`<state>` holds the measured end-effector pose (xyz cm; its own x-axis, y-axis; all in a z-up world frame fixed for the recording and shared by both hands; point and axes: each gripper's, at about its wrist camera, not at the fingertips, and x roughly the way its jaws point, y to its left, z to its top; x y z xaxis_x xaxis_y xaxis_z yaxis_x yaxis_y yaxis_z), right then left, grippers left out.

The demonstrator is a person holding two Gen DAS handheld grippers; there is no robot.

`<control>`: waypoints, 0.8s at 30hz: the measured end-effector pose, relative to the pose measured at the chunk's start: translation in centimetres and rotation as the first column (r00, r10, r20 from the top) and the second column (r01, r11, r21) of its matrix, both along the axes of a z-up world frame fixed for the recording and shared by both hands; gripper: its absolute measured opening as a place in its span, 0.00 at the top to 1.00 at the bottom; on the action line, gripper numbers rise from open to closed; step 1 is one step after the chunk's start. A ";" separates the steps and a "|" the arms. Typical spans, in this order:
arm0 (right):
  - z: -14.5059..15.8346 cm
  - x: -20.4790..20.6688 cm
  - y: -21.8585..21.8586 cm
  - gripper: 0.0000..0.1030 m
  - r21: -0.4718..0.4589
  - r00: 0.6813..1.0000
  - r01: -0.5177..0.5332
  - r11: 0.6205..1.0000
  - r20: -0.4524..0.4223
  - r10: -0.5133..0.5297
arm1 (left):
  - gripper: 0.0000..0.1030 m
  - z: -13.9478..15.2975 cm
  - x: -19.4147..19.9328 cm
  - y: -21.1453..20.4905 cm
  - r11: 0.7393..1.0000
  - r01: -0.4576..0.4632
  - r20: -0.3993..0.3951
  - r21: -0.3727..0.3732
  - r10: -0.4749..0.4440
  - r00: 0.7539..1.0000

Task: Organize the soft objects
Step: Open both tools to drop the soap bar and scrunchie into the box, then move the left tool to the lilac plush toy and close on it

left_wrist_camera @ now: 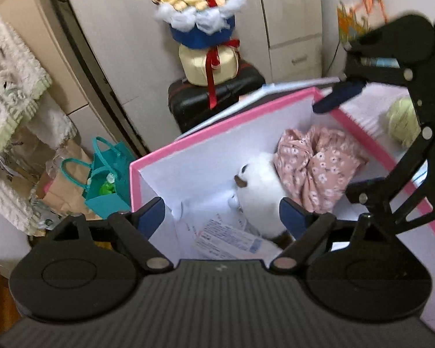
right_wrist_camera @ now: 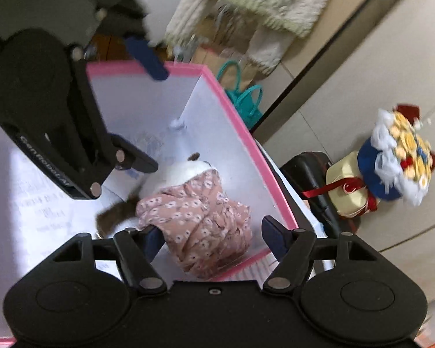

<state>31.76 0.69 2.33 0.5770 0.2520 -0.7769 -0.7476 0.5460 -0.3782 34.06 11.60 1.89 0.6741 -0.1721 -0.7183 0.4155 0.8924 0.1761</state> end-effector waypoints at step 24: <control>8.7 -15.8 -12.1 0.21 0.503 0.965 0.263 0.823 -0.139 -0.223 | 0.16 9.8 -19.8 -1.0 0.972 0.125 0.079 -0.198 -0.112 0.991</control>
